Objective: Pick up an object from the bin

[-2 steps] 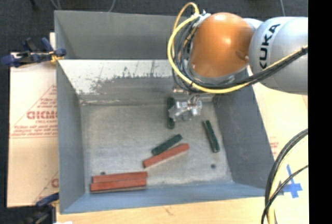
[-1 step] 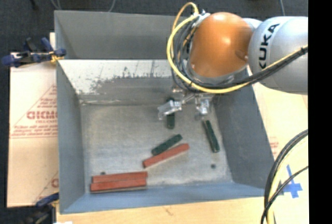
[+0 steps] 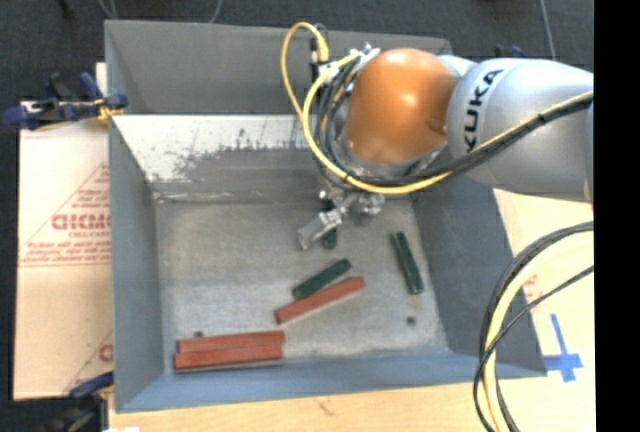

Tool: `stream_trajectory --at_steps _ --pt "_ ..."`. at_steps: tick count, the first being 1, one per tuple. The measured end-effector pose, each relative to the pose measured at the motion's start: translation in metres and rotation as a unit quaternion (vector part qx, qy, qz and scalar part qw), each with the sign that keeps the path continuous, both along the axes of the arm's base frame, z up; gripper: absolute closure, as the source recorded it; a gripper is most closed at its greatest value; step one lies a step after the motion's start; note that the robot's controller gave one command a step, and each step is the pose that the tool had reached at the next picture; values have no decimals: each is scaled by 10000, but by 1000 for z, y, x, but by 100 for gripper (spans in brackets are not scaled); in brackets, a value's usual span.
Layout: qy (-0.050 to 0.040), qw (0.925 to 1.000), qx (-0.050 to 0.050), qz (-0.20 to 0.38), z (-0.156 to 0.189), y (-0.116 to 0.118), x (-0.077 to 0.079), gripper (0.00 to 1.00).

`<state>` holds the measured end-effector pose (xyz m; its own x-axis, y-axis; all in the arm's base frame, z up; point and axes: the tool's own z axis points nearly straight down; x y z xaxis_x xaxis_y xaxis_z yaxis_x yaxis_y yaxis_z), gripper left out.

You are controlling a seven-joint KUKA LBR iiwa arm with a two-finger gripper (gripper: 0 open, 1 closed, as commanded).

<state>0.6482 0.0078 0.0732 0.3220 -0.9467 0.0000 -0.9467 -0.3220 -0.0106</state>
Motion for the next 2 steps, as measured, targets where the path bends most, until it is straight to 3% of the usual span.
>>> stream_trajectory --at_steps 1,2 --pt "8 10000 5 -26 1 0 0 100" --pt "-4 9999 -16 153 156 -7 -8 100"
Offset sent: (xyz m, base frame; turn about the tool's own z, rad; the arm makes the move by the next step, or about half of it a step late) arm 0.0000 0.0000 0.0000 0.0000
